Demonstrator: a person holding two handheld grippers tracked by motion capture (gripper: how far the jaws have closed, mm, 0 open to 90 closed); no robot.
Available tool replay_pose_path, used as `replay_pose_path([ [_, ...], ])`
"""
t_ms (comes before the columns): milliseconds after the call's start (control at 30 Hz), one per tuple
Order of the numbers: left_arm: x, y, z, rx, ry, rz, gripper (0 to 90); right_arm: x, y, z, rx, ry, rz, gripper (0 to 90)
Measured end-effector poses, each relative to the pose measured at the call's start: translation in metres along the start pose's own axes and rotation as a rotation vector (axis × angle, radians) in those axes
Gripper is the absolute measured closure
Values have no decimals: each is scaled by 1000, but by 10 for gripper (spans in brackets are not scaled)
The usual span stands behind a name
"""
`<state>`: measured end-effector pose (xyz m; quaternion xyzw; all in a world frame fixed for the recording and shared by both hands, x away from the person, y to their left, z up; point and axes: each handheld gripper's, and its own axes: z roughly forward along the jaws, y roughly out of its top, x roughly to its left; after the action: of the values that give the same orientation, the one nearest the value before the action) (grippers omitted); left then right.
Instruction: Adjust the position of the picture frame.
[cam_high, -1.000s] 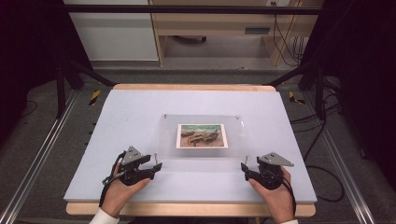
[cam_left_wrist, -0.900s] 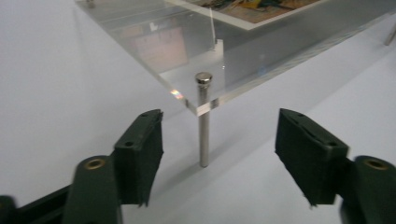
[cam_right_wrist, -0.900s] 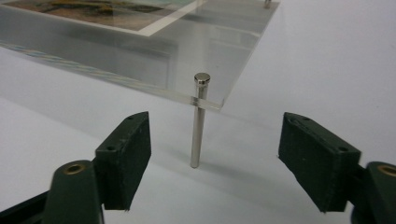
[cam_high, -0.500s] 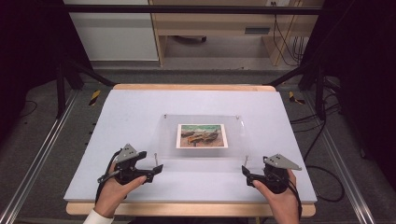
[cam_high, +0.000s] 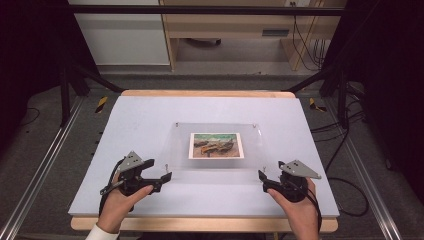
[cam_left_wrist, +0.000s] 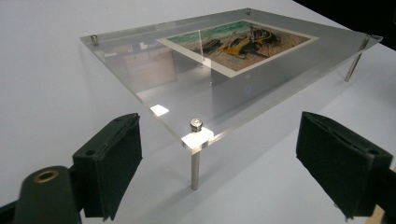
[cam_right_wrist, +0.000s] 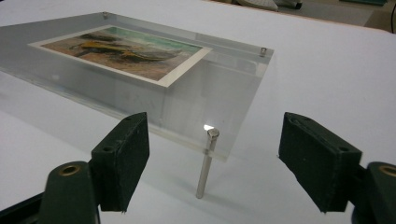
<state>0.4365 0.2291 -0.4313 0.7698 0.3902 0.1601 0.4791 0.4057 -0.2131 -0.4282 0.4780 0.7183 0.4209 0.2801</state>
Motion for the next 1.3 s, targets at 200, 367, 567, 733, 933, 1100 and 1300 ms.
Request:
replay_pose_path([
  [200, 3, 6, 1, -8, 0, -12, 201, 0, 15, 7, 16, -3, -46, 314],
  [367, 5, 19, 7, -9, 21, -23, 243, -1, 25, 16, 40, 13, -63, 380],
  [567, 14, 30, 18, 35, 58, -31, 242, -9, 31, 33, 94, 52, -29, 389],
  [733, 26, 30, 30, 82, 44, -100, 229, -17, 32, 42, 102, 81, 34, 346],
  [933, 27, 23, 38, 104, 23, -118, 201, -20, 27, 53, 169, 124, 92, 280],
  [1100, 26, 18, 44, 124, -5, -170, 185, -22, 24, 58, 189, 156, 128, 243],
  [1300, 27, 16, 50, 128, -39, -209, 214, -22, 24, 62, 200, 179, 155, 217],
])
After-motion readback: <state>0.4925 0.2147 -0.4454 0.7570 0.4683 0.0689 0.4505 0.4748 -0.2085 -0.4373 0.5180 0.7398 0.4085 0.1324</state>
